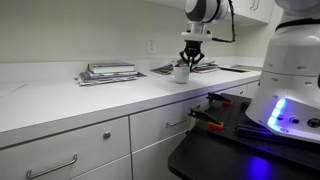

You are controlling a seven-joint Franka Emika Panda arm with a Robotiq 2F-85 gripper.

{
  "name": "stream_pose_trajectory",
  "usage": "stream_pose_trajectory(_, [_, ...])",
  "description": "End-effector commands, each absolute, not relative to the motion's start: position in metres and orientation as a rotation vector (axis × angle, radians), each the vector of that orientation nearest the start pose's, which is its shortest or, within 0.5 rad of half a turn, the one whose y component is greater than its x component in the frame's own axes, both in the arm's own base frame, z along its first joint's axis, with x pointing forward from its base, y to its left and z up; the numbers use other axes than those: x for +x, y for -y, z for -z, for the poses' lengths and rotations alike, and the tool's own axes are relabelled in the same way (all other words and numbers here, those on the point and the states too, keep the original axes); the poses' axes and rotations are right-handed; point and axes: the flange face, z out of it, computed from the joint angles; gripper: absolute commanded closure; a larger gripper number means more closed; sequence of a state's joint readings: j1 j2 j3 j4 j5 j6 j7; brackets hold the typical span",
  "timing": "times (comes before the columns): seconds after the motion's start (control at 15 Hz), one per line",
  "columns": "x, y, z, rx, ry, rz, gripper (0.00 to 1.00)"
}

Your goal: Move the cup to the right

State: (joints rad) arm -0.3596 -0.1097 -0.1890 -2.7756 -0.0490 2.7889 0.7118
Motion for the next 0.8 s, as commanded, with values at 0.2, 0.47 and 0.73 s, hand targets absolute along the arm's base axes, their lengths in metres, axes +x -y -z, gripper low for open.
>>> stream_pose_trajectory(0.2, [0.353,0.201,-0.289,-2.602,-1.701,0.404,0.41])
stream_pose_trajectory(0.47, [0.358,0.178,-0.337,-2.628,-1.621,0.378,0.11])
stream_pose_trajectory(0.73, [0.355,0.155,-0.379,-2.693,-1.592,0.358,0.00])
